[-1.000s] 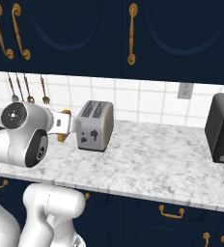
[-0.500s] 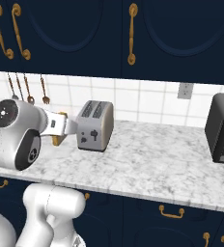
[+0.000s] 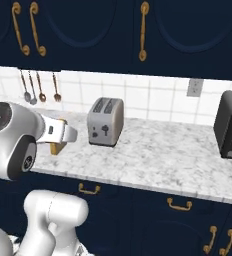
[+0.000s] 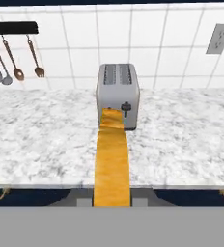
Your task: Start the toaster. Once the lever pops up, take the bread to the plate on the dining counter.
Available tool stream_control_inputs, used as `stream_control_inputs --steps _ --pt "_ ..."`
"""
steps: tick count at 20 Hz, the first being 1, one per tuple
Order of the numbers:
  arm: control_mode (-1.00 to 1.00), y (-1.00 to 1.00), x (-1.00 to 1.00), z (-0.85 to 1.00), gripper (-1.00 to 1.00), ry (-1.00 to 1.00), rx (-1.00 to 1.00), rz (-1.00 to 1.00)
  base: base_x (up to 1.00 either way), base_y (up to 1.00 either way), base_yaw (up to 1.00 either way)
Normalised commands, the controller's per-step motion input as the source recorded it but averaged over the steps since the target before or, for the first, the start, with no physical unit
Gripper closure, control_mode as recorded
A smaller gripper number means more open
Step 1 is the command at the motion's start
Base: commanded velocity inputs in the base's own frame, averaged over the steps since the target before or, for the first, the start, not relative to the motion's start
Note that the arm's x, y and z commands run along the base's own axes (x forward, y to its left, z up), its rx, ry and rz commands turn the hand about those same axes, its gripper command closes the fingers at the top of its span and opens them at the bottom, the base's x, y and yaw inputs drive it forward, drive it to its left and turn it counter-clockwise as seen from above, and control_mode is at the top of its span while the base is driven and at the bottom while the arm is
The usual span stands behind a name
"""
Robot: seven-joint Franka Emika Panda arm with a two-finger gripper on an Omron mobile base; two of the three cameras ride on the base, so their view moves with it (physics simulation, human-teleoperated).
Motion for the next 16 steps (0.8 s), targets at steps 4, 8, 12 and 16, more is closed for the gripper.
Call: stream_control_inputs --steps 4,8,12,16 --pt "1.00 0.00 0.00 0.00 1.00 0.00 0.00 0.00 -0.73 0.23 0.70" --pt "1.00 0.00 0.00 0.00 1.00 0.00 0.00 0.00 -0.14 0.01 1.00" --pt "1.00 0.00 0.00 0.00 1.00 0.00 0.00 0.00 -0.09 0.00 1.00" --pt "1.00 0.00 0.00 0.00 1.00 0.00 0.00 0.00 -0.14 0.00 1.00"
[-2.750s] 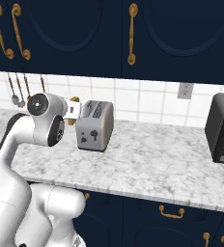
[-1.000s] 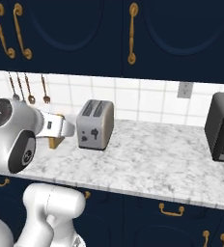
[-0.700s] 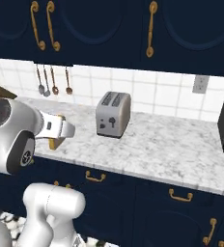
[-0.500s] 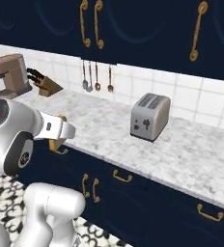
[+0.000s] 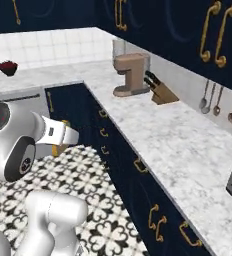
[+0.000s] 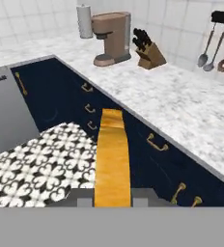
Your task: Start the toaster. Once the lever pops up, take the bread to the plate on the dining counter.
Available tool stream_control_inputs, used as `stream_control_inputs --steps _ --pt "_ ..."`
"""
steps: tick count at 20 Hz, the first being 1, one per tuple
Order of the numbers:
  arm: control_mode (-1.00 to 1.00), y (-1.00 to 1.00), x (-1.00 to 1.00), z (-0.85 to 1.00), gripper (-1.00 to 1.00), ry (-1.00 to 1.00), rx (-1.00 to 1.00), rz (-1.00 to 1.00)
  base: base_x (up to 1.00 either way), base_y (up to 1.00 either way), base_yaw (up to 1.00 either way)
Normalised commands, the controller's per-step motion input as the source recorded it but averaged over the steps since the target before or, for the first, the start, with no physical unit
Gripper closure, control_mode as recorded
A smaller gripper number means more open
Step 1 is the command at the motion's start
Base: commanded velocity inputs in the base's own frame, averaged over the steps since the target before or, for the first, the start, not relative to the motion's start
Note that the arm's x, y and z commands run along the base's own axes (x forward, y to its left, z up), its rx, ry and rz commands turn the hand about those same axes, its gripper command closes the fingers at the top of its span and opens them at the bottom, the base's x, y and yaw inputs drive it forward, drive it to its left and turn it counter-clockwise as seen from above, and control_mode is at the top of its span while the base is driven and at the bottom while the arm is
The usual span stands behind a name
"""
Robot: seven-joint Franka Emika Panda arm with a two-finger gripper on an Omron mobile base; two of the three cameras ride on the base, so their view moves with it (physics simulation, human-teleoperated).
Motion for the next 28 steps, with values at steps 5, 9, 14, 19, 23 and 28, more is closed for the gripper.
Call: stream_control_inputs --steps 5,9,14,19,23,28 --pt "1.00 0.00 0.00 0.00 1.00 0.00 0.00 0.00 -0.09 0.00 1.00" --pt "1.00 0.00 0.00 0.00 1.00 0.00 0.00 0.00 -0.10 0.00 1.00" --pt "1.00 0.00 0.00 0.00 1.00 0.00 0.00 0.00 -0.14 0.00 1.00" --pt "1.00 0.00 0.00 0.00 1.00 0.00 0.00 0.00 -0.13 0.00 1.00" --pt "1.00 0.00 0.00 0.00 1.00 0.00 0.00 0.00 -0.11 0.00 1.00" --pt "1.00 0.00 0.00 0.00 1.00 0.00 0.00 0.00 -0.03 0.00 1.00"
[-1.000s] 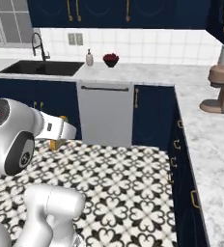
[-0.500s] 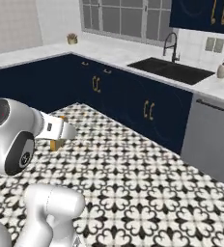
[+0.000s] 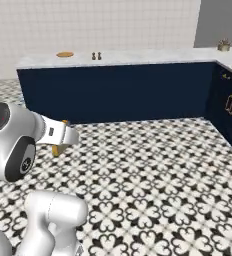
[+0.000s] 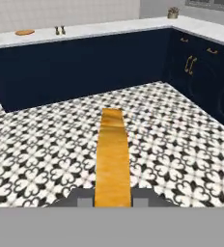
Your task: Start the toaster. Once the lever pops up, take the bread to the plate on the dining counter.
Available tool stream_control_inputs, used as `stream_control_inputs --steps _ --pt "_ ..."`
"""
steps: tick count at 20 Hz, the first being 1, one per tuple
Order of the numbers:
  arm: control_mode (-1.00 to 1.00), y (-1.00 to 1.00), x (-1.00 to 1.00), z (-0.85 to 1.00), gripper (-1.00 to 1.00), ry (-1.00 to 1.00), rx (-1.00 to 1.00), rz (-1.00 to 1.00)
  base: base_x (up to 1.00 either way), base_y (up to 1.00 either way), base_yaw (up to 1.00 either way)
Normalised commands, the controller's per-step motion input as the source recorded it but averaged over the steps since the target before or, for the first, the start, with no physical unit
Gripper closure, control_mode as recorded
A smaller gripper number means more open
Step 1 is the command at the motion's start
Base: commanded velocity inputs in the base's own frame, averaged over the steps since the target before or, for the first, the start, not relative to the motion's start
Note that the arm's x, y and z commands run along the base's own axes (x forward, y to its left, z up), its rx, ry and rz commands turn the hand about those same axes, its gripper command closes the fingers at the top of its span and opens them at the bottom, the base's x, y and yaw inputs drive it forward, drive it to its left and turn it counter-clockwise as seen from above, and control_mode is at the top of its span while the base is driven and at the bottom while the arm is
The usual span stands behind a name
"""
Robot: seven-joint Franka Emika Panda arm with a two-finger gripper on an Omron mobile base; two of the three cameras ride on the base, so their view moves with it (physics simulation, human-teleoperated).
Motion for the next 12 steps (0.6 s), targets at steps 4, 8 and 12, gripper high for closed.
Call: stream_control_inputs --steps 4,8,12 --pt "1.00 0.00 0.00 0.00 1.00 0.00 0.00 0.00 0.54 0.04 0.69" --pt "1.00 0.00 0.00 0.00 1.00 0.00 0.00 0.00 1.00 0.13 0.20" --pt "1.00 0.00 0.00 0.00 1.00 0.00 0.00 0.00 1.00 0.04 0.09"
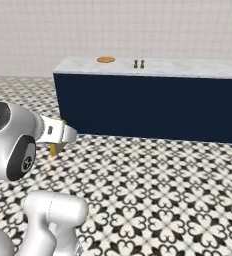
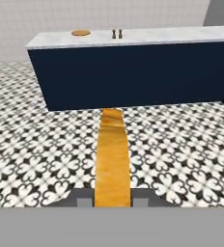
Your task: Start the toaster. Once the lever pops up, take the bread to the plate on the dining counter.
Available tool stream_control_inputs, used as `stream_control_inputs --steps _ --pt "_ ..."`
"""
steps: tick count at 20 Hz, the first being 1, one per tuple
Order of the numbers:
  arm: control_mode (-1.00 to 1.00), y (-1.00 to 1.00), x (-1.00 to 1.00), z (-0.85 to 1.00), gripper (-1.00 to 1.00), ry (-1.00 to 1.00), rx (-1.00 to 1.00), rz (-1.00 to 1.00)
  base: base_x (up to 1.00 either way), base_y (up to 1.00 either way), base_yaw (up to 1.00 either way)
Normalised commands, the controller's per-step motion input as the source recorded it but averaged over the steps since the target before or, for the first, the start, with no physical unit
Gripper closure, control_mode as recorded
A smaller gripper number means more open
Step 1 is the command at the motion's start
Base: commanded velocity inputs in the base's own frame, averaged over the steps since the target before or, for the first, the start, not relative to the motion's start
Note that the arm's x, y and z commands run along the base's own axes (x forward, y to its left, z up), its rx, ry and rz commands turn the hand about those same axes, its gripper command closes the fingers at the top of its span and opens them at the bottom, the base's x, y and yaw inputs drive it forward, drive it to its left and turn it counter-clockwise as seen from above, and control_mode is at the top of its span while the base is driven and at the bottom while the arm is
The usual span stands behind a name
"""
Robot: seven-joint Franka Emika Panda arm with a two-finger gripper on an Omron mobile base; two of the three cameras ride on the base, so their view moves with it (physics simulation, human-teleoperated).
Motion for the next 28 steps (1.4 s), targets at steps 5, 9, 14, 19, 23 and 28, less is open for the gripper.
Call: stream_control_inputs --steps 5,9,14,19,23,28 --pt "1.00 0.00 0.00 0.00 1.00 0.00 0.00 0.00 1.00 0.29 0.01" --pt "1.00 0.00 0.00 0.00 1.00 0.00 0.00 0.00 1.00 0.57 0.00" --pt "1.00 0.00 0.00 0.00 1.00 0.00 0.00 0.00 1.00 0.70 0.00" --pt "1.00 0.00 0.00 0.00 1.00 0.00 0.00 0.00 1.00 0.70 0.00" --pt "1.00 0.00 0.00 0.00 1.00 0.00 0.00 0.00 1.00 0.32 0.00" --pt "1.00 0.00 0.00 0.00 1.00 0.00 0.00 0.00 1.00 0.12 0.00"
